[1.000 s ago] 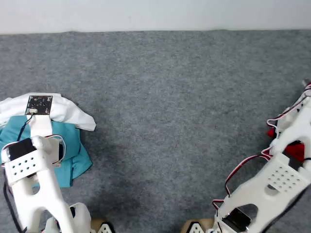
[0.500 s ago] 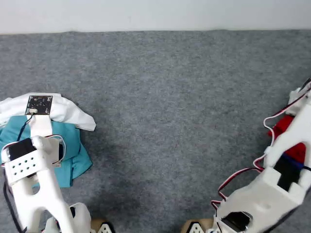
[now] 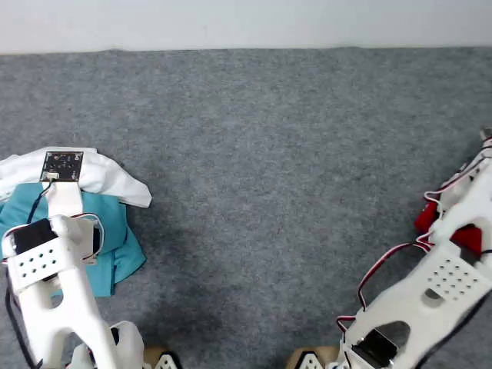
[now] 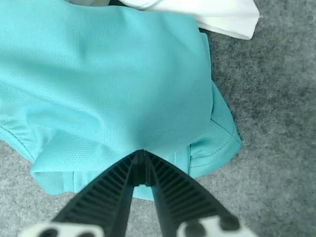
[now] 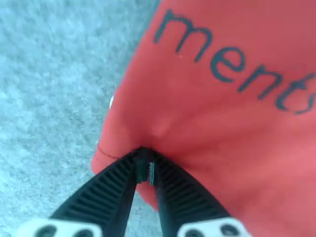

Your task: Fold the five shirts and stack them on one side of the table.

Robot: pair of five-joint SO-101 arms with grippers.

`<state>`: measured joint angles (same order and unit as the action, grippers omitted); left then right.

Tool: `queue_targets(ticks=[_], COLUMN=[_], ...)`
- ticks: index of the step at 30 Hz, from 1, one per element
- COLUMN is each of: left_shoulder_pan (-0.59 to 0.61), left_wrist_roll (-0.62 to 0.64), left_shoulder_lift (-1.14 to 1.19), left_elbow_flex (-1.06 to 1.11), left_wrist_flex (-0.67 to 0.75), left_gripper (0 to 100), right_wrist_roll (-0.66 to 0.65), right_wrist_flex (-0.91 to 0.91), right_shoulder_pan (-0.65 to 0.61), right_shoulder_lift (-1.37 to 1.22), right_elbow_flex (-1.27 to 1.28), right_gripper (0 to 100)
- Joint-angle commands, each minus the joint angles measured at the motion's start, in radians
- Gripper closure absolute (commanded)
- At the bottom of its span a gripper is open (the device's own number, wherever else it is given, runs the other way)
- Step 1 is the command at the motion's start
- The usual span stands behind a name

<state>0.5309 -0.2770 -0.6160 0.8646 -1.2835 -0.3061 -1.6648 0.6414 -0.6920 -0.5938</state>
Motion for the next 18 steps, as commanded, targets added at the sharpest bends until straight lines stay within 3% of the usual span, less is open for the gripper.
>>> queue_targets(ticks=[1, 14, 18], left_shoulder_pan=[-0.006, -0.006, -0.006], left_wrist_roll=[-0.014, -0.051, -0.051], left_shoulder_lift=[-0.015, -0.025, -0.023], left_elbow_flex=[-0.005, -0.018, -0.059], left_wrist_flex=[0.015, 0.009, -0.041], left_gripper=[100, 100, 100], right_wrist_roll=[0.009, 0.009, 0.011], right_wrist_flex=[-0.018, -0.116, -0.128], right_shoulder_pan=[0.007, -0.019, -0.007], right_shoulder_lift=[0.133, 0.555, 0.65], right_elbow_flex=[-0.075, -0.087, 0.012], right_gripper=[98.5, 98.4, 98.4])
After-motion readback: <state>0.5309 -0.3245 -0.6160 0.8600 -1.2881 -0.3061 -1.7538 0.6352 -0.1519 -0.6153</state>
